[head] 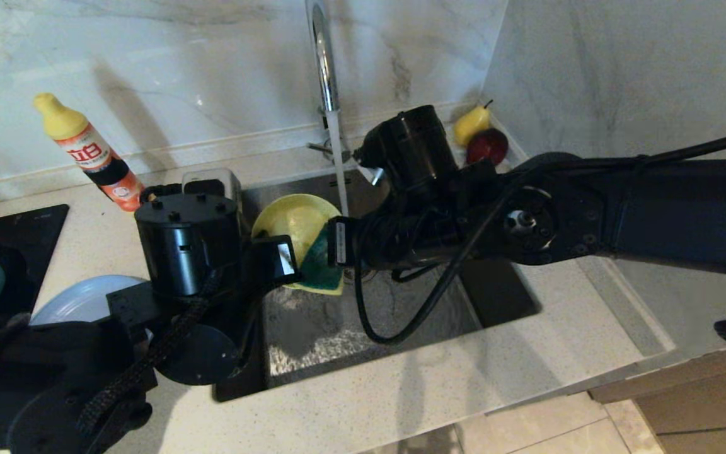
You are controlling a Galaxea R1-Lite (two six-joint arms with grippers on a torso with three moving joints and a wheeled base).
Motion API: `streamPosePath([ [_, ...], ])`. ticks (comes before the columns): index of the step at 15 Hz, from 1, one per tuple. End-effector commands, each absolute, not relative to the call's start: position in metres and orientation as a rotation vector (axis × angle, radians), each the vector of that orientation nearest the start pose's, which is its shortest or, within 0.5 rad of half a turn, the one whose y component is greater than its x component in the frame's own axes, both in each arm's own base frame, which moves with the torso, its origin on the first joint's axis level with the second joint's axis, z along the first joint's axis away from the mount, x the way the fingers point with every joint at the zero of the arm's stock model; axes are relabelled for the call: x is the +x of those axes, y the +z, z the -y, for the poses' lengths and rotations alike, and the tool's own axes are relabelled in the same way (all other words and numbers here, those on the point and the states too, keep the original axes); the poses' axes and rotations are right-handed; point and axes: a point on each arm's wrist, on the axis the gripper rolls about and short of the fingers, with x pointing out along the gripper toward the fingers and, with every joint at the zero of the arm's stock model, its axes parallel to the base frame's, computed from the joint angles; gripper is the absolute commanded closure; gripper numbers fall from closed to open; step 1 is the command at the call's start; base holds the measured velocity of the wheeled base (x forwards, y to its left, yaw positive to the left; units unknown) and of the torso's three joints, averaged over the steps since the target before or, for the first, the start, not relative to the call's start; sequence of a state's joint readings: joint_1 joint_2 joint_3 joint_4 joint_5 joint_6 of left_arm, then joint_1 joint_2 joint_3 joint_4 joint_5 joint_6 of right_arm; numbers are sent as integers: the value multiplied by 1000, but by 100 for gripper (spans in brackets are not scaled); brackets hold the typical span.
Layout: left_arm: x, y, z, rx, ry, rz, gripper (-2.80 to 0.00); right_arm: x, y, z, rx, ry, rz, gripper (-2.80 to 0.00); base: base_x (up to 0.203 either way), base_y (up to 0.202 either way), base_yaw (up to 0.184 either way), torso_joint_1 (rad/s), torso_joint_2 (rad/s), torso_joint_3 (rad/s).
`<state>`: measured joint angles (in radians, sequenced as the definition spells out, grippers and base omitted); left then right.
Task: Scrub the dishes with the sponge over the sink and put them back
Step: Wipe the bowl
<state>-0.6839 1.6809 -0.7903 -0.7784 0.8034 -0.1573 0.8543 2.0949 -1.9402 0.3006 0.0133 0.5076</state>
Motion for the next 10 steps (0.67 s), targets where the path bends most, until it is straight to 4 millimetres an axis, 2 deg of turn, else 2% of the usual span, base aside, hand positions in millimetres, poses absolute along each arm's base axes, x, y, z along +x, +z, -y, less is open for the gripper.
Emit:
streamPosePath([
  [1, 247, 194, 174, -73, 152, -82, 0, 274, 276, -315, 290, 731, -603, 0, 0, 0, 0, 0, 0, 0],
  [5, 258, 200, 164, -88, 194, -65, 0, 271, 282, -310, 288, 732, -597, 0, 0, 0, 0, 0, 0, 0],
  [10, 279, 190, 151, -86, 264, -84, 0, 262, 274, -295, 263, 707, -647, 0, 0, 0, 0, 0, 0, 0],
])
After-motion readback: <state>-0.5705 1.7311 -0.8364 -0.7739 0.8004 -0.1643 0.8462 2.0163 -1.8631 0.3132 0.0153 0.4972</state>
